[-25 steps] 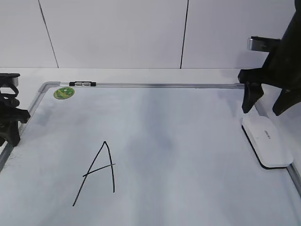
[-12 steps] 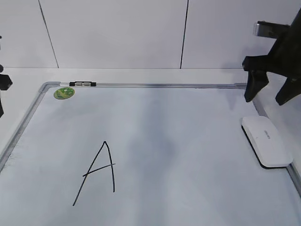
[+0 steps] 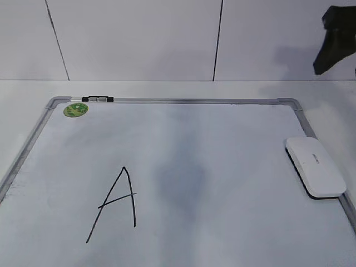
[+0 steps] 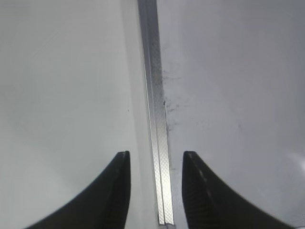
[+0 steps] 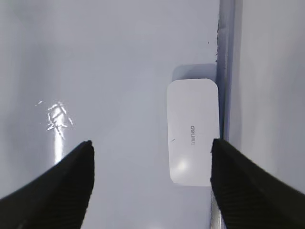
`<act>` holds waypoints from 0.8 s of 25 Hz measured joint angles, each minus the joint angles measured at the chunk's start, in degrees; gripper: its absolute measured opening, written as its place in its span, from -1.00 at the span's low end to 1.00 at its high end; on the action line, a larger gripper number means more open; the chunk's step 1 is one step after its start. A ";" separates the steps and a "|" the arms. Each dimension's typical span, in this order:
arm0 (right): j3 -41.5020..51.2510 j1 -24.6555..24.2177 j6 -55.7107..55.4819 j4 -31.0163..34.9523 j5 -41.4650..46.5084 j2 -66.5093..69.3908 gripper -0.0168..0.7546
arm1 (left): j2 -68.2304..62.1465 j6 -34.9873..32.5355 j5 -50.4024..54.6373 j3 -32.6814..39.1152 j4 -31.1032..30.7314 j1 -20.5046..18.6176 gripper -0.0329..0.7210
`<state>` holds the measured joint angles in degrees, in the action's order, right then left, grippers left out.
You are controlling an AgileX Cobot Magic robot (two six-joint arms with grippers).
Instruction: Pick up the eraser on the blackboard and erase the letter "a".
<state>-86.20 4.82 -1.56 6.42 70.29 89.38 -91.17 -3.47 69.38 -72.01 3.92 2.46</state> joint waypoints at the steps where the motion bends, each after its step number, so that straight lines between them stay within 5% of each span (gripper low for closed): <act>1: 0.73 0.00 0.00 0.09 0.11 -1.69 0.55 | 1.75 0.00 0.09 1.09 -0.12 0.00 -0.18; 20: 35.10 0.00 1.01 0.56 0.97 -35.59 0.55 | 35.82 0.00 0.68 16.46 -1.29 0.00 -0.19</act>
<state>-51.10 4.82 -0.55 6.99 71.25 53.80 -55.34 -3.47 70.06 -55.54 2.64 2.46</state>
